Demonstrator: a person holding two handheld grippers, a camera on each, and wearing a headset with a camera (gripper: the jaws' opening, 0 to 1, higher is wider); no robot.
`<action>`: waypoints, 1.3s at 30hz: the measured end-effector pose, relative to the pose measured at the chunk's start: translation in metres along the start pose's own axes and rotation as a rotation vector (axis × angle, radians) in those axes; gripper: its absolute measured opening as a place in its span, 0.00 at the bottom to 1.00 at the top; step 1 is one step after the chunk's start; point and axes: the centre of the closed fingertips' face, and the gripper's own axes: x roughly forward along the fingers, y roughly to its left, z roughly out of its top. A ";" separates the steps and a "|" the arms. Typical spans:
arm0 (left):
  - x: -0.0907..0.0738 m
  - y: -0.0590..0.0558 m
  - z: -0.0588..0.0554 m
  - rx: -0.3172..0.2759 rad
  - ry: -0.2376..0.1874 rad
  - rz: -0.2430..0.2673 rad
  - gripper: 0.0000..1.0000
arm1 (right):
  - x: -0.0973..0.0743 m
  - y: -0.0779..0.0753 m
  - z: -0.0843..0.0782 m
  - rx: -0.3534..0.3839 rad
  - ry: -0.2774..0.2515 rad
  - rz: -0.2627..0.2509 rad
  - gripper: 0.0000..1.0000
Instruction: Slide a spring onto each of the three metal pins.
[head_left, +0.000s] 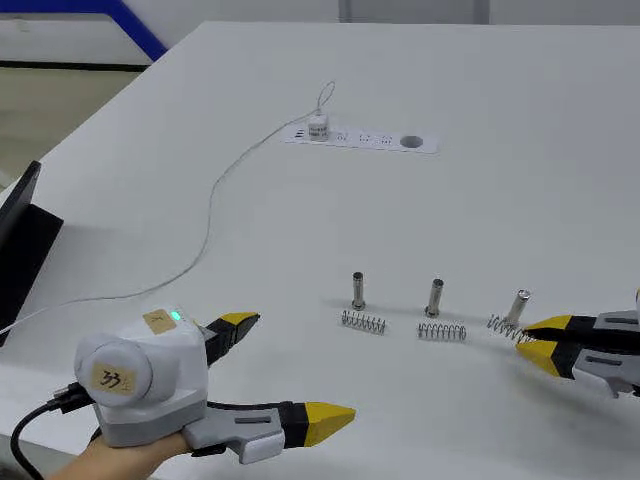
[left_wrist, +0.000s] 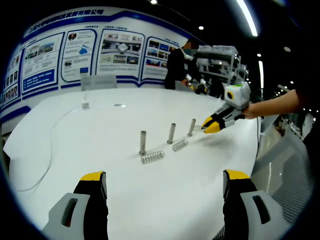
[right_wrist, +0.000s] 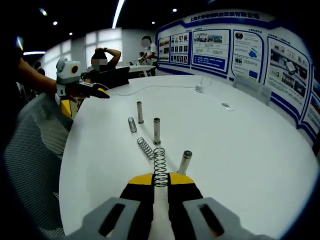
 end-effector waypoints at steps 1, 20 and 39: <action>-0.001 -0.001 0.001 0.007 -0.001 -0.002 0.98 | -0.004 -0.001 0.003 -0.005 -0.007 -0.007 0.10; 0.024 -0.092 0.109 0.237 -0.173 -0.285 0.81 | -0.059 0.064 0.096 -0.356 -0.089 0.109 0.10; 0.023 -0.138 0.103 0.377 -0.102 -0.466 0.36 | -0.058 0.118 0.095 -0.530 -0.029 0.224 0.10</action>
